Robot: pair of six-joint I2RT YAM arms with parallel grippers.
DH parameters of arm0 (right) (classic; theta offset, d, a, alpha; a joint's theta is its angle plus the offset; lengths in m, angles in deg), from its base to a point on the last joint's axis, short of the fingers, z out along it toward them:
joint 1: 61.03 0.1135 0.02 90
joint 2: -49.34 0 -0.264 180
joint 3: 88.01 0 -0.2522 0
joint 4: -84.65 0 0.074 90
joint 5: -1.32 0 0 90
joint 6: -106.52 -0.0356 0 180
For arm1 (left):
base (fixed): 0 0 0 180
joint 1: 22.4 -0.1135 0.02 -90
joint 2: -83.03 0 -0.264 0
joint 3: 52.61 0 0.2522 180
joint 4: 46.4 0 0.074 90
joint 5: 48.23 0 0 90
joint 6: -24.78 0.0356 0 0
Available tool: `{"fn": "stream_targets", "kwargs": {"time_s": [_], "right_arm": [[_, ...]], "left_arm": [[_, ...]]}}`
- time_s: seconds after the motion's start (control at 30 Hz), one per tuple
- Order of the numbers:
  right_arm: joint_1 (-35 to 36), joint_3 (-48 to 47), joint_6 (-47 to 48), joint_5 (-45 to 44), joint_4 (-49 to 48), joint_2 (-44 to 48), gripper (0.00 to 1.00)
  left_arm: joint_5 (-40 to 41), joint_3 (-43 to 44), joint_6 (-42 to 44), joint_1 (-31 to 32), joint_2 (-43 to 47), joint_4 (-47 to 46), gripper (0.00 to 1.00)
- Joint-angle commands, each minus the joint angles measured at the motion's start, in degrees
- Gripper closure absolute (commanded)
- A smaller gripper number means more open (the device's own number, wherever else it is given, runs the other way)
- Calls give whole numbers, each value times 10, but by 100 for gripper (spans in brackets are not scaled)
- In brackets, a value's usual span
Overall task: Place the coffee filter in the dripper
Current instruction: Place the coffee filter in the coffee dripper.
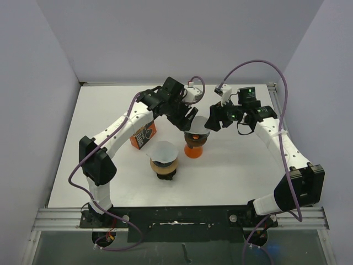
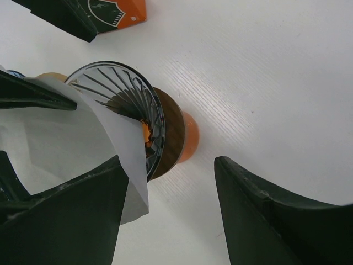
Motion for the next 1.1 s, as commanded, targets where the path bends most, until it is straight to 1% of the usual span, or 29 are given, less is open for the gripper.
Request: {"fn": "stream_targets", "kwargs": {"time_s": [0.0, 0.33, 0.63, 1.07], "right_arm": [[7, 4, 3, -8, -18, -1, 37], [9, 8, -7, -10, -29, -9, 39], [12, 10, -14, -27, -35, -16, 41], [12, 31, -21, -37, -53, -13, 41]], "left_arm": [[9, -1, -7, -4, 22, -37, 40], [15, -34, -16, -6, 26, -62, 40], [15, -43, -24, -10, 23, -74, 40], [11, -77, -33, -15, 31, -100, 40]]}}
